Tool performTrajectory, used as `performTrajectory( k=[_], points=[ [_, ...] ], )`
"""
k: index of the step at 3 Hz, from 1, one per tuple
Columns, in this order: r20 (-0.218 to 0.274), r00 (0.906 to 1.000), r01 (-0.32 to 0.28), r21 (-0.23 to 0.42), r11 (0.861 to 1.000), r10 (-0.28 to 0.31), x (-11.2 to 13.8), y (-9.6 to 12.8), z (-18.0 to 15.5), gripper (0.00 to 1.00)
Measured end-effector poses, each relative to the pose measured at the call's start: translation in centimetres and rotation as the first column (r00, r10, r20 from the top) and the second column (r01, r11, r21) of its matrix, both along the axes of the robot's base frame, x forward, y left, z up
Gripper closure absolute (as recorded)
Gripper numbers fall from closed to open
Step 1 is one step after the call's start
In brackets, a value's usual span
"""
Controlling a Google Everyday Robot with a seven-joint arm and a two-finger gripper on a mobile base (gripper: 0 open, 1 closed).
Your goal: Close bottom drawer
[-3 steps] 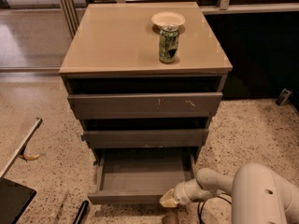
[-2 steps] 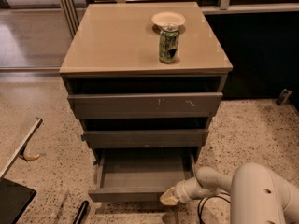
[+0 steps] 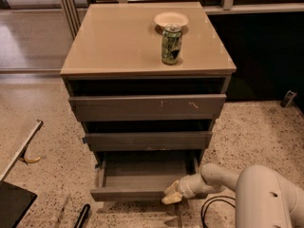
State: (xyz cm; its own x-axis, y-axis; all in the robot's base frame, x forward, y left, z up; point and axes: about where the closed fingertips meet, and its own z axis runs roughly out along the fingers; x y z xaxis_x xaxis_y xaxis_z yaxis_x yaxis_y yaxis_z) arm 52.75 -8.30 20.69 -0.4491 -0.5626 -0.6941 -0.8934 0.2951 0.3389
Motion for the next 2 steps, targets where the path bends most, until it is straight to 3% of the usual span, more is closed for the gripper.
performTrajectory(
  k=[1,2],
  points=[
    [0.006,1.0000,0.000,0.000,1.000,0.000,0.1,0.1,0.2,0.00],
    [0.030,0.9996,-0.002,0.005,1.000,0.002,2.2,0.7,0.6,0.00]
  ],
)
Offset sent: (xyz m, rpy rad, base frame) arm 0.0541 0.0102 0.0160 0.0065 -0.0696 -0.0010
